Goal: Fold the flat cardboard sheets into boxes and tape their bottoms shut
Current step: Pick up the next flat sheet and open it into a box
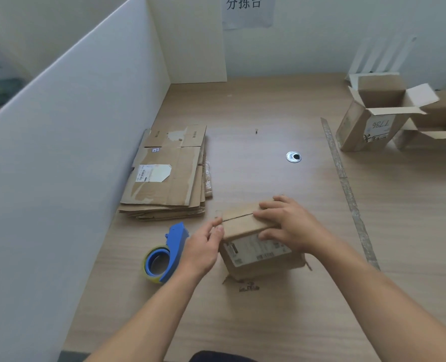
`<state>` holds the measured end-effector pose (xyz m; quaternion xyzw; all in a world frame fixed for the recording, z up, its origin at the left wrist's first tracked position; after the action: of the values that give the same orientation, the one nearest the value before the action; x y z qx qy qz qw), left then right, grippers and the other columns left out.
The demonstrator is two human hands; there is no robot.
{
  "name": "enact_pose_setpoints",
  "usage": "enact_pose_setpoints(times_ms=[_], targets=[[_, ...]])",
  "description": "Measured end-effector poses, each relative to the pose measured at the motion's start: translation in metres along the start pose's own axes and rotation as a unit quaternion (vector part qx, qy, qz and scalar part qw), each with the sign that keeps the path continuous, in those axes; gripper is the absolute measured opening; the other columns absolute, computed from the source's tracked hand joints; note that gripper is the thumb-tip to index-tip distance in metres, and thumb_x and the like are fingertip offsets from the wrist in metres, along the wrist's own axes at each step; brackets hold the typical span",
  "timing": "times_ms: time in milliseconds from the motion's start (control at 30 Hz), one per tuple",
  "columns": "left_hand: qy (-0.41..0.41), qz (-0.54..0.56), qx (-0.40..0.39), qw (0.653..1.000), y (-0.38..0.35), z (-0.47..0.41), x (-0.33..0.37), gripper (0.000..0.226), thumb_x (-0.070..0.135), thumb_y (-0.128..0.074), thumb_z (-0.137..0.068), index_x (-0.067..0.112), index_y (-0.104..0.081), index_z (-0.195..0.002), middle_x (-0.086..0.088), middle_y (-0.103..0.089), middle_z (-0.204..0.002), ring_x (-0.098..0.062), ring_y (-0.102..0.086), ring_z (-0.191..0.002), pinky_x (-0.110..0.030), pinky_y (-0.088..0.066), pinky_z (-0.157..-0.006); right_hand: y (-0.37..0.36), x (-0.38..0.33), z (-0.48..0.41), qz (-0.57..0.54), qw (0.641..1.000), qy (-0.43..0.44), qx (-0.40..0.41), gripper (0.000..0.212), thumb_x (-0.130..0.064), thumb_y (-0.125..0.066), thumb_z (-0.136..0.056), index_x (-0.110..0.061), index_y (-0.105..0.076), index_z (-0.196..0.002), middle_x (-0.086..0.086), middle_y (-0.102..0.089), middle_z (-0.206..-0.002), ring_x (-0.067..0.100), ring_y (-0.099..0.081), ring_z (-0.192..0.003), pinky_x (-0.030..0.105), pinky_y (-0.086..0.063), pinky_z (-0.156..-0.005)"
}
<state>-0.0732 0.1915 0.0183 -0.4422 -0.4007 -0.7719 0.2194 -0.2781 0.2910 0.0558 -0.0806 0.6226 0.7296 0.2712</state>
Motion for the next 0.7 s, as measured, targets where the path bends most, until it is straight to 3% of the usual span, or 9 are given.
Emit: enact_pose_setpoints(times_ms=[100,233,367,433,533,700], targets=[[0.002,0.107,0.005,0.994,0.012,-0.001,0.001,0.03,0.033,-0.048,-0.104,0.034,-0.058,-0.132,0.008,-0.067,-0.121,-0.003,-0.064,-0.109,-0.03,-0.055,-0.091,-0.002,0.014,0.001,-0.099,0.993,-0.034,0.062,0.049,-0.037,-0.071,-0.088,-0.025,-0.06,-0.134,-0.005,-0.051,-0.145,0.018,-0.041,-0.136,0.026,-0.026,-0.113],[0.002,0.049,0.068,0.996,0.018,0.015,-0.009,0.019,0.026,-0.055,-0.1,0.034,-0.061,-0.117,0.013,-0.065,-0.11,0.001,-0.06,-0.104,-0.024,-0.047,-0.092,-0.01,0.029,0.009,-0.166,0.969,-0.074,0.164,0.045,-0.03,-0.075,-0.086,-0.021,-0.065,-0.129,-0.002,-0.06,-0.136,0.019,-0.052,-0.126,0.028,-0.034,-0.109],[0.044,0.032,0.065,0.996,0.009,0.031,-0.028,0.012,0.024,-0.059,-0.098,0.033,-0.065,-0.093,0.007,-0.069,-0.092,-0.015,-0.065,-0.094,-0.025,-0.048,-0.08,-0.025,0.038,0.02,-0.291,0.92,-0.116,0.234,0.041,-0.027,-0.074,-0.087,-0.023,-0.066,-0.127,-0.009,-0.065,-0.128,0.007,-0.057,-0.118,0.026,-0.042,-0.105],[0.072,0.03,0.037,0.996,0.003,0.03,-0.031,0.009,0.032,-0.06,-0.098,0.029,-0.066,-0.103,0.012,-0.068,-0.104,-0.01,-0.062,-0.103,-0.025,-0.047,-0.088,-0.032,0.04,0.024,-0.364,0.89,-0.129,0.242,0.039,-0.027,-0.073,-0.088,-0.026,-0.067,-0.127,-0.013,-0.066,-0.125,0.004,-0.059,-0.116,0.034,-0.047,-0.104],[0.12,0.147,0.044,0.981,-0.003,0.02,-0.023,0.039,0.04,-0.06,-0.097,0.023,-0.058,-0.132,0.011,-0.061,-0.126,-0.01,-0.055,-0.119,-0.036,-0.044,-0.107,-0.042,0.038,0.031,-0.448,0.854,-0.122,0.235,0.04,-0.031,-0.073,-0.086,-0.028,-0.067,-0.125,-0.012,-0.068,-0.122,0.006,-0.062,-0.116,0.042,-0.05,-0.102],[0.173,0.341,0.056,0.922,-0.001,-0.001,-0.007,0.031,0.04,-0.057,-0.099,0.018,-0.063,-0.12,0.002,-0.069,-0.104,-0.016,-0.062,-0.099,-0.037,-0.045,-0.088,-0.052,0.031,0.043,-0.445,0.859,-0.076,0.24,0.043,-0.032,-0.073,-0.081,-0.04,-0.065,-0.122,-0.014,-0.06,-0.134,0.004,-0.053,-0.127,0.041,-0.046,-0.107]])
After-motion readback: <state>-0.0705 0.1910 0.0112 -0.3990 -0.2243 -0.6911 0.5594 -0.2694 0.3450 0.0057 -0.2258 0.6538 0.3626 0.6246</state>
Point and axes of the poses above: each hand's wrist, its own z-axis away from the middle knuckle, its own y-axis out of the back of the hand, x = y × z, the point moved 1 cm from there along -z, towards the middle knuckle
